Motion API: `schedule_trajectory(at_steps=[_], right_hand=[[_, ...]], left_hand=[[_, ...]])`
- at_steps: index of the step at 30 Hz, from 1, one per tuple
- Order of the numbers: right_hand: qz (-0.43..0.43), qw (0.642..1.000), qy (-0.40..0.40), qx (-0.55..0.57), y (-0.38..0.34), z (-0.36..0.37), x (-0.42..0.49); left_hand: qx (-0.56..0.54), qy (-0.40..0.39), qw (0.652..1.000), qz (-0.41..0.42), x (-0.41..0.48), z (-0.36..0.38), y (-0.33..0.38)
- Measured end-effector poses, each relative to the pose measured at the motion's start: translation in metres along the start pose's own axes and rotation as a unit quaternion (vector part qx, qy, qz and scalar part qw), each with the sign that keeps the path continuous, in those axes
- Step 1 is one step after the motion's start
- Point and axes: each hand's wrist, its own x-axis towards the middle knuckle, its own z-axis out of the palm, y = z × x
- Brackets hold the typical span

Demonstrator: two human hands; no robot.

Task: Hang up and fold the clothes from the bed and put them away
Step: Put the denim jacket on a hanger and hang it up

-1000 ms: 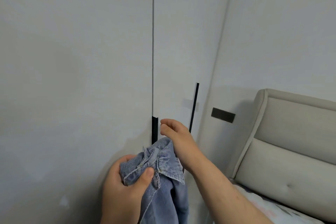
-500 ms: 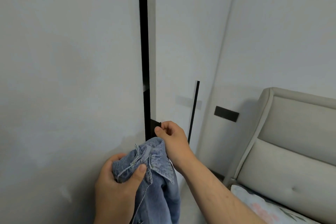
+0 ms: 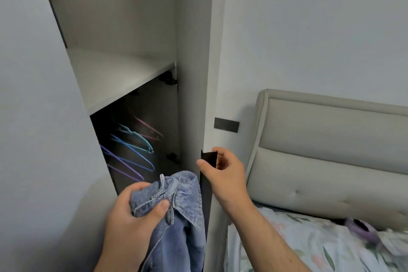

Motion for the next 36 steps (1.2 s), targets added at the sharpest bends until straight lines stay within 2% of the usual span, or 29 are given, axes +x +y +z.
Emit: schedule_trajectory(at_steps=[10, 20, 36], right_hand=[[-0.03, 0.988, 0.064, -0.135, 0.007, -0.056, 0.04], [-0.04, 0.983, 0.079, -0.159, 0.01, -0.089, 0.065], [-0.044, 0.97, 0.102, -0.217, 0.015, -0.103, 0.081]], left_hand=[[0.012, -0.022, 1.0, 0.018, 0.019, 0.026, -0.015], [-0.007, -0.026, 1.0, 0.01, 0.032, 0.05, -0.018], [-0.029, -0.005, 1.0, 0.001, 0.057, 0.06, -0.024]])
